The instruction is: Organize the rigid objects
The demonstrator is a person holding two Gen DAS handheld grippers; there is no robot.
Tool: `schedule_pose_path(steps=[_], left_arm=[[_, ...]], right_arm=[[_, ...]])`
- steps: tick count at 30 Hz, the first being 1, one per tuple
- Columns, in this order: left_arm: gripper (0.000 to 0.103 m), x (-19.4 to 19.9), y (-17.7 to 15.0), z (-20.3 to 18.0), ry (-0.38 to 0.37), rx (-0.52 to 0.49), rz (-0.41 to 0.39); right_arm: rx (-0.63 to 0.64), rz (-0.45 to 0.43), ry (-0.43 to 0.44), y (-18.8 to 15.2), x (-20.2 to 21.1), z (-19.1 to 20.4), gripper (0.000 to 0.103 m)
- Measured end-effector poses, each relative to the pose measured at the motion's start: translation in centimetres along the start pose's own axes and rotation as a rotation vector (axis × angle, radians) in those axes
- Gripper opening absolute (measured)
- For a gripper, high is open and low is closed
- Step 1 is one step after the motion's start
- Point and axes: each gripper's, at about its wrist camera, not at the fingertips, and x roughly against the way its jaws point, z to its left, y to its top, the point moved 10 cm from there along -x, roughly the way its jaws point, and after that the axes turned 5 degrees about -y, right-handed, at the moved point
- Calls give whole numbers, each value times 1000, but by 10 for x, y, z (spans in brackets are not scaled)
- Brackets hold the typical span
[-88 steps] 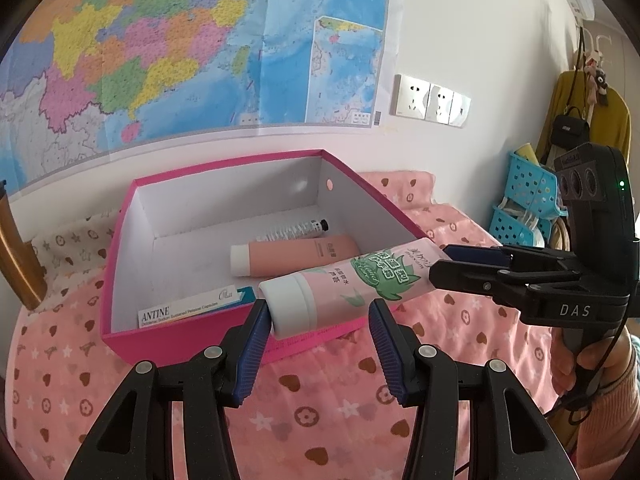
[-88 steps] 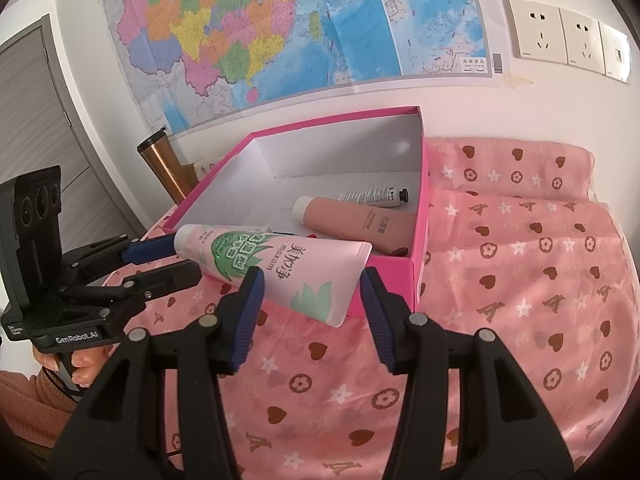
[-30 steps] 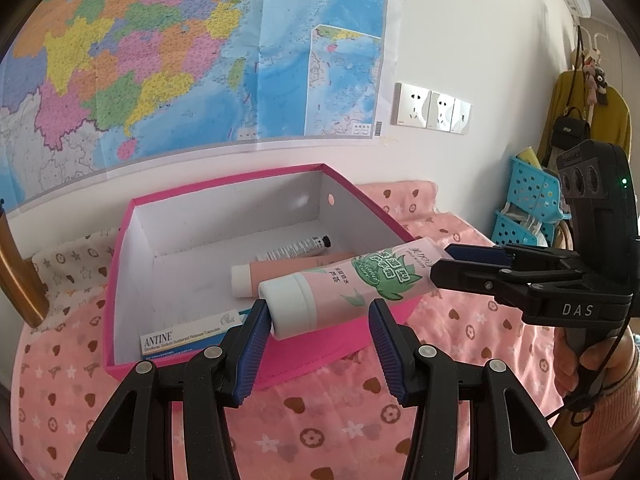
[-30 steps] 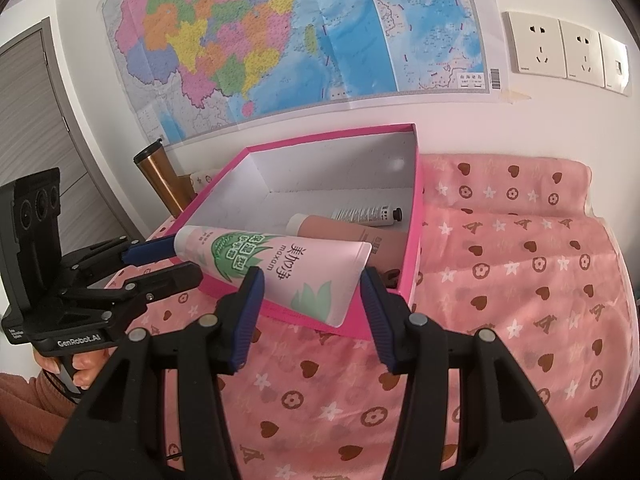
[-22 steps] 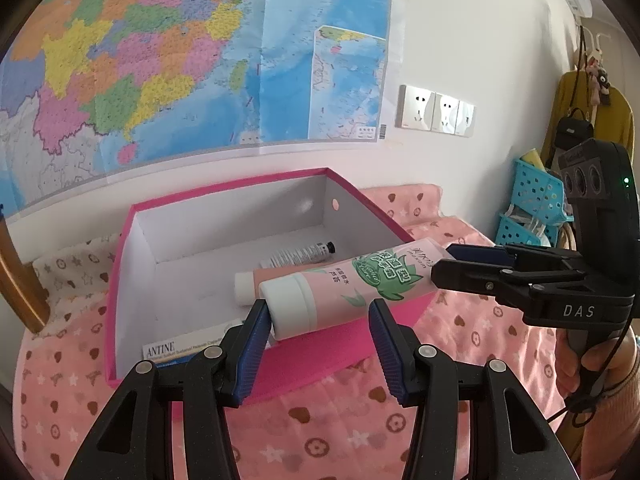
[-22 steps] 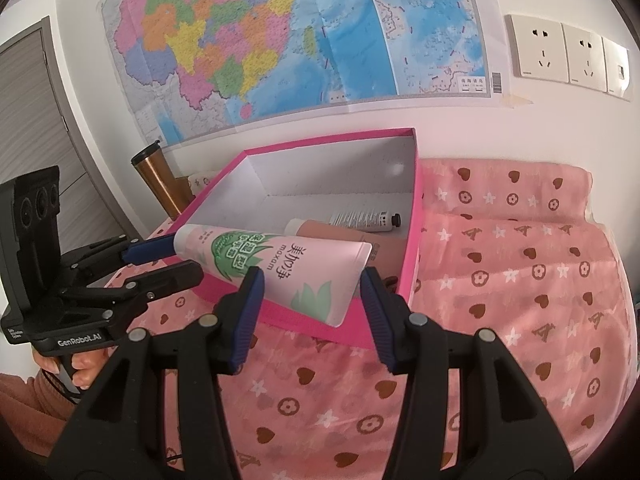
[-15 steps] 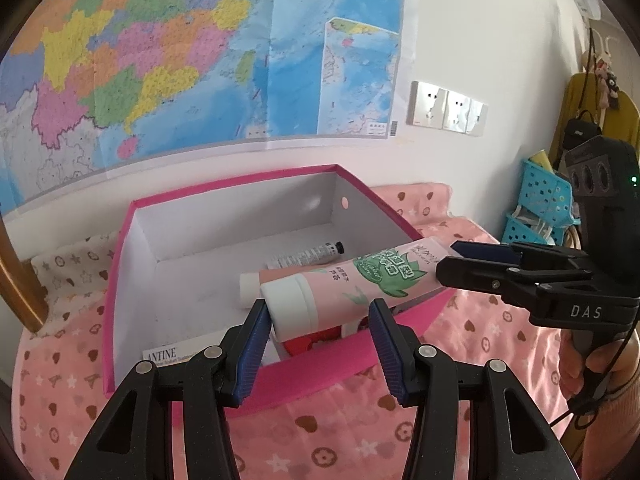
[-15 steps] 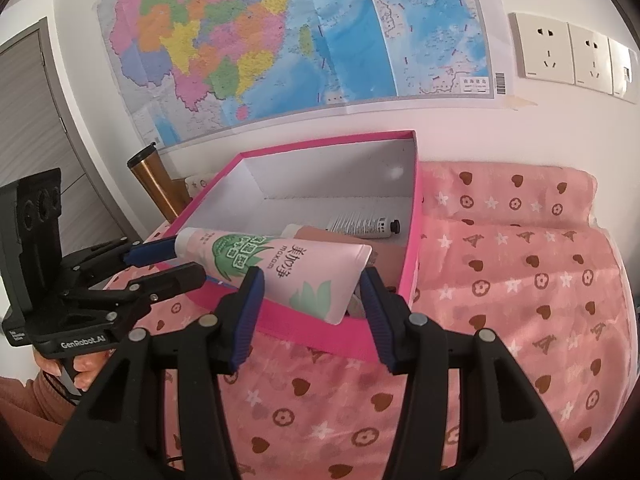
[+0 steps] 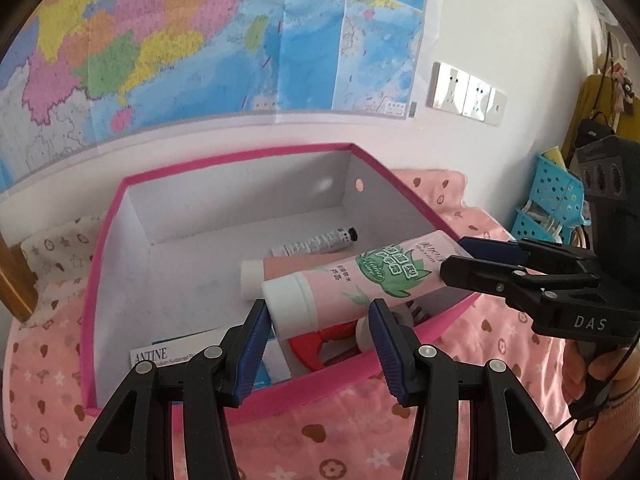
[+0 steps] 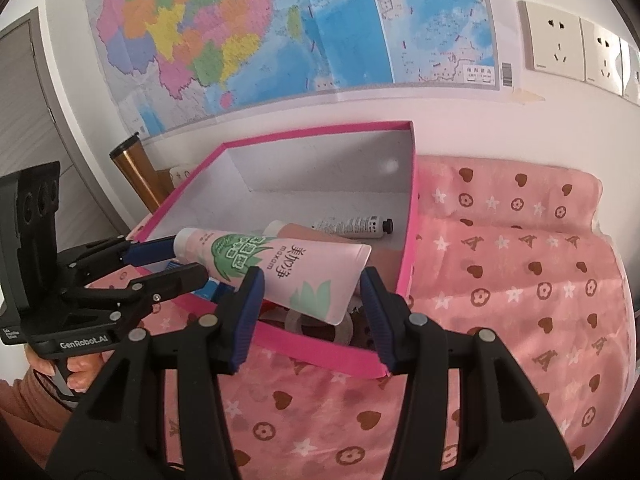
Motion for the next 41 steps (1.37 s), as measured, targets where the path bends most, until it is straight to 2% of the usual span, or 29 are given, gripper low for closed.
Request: schedule_pose_path(steps=[9, 14, 17, 19, 20, 22, 24, 27, 32, 36, 41], left_arm=[[54, -5, -4, 8, 4, 24, 17], [67, 15, -10, 6, 24, 7, -30], [80, 34, -12, 6, 43, 11, -85], [91, 49, -15, 4, 40, 9, -122], [93, 55, -18, 3, 34, 14, -131], [103, 65, -23, 2, 30, 21, -151], [103, 71, -30, 2, 46, 25, -158], [103, 74, -43, 7, 108, 31, -149], [103, 74, -66, 16, 138, 76, -111], [103, 78, -79, 22, 151, 115, -112], [103, 84, -85, 19, 205, 86, -130]], right_arm=[[-12, -5, -30, -2, -5, -5, 53], [-15, -21, -28, -8, 5, -2, 54], [-11, -50, -19, -14, 16, 6, 66], [-1, -68, -11, -18, 24, 14, 80], [7, -82, -5, -21, 29, 19, 83], [24, -102, -5, -29, 35, 30, 86], [36, -109, -17, -36, 37, 37, 88], [38, -112, -41, -50, 37, 45, 96], [74, -116, -84, -64, 38, 56, 96], [85, -127, -105, -69, 42, 60, 96], [91, -129, -109, -74, 45, 65, 96]])
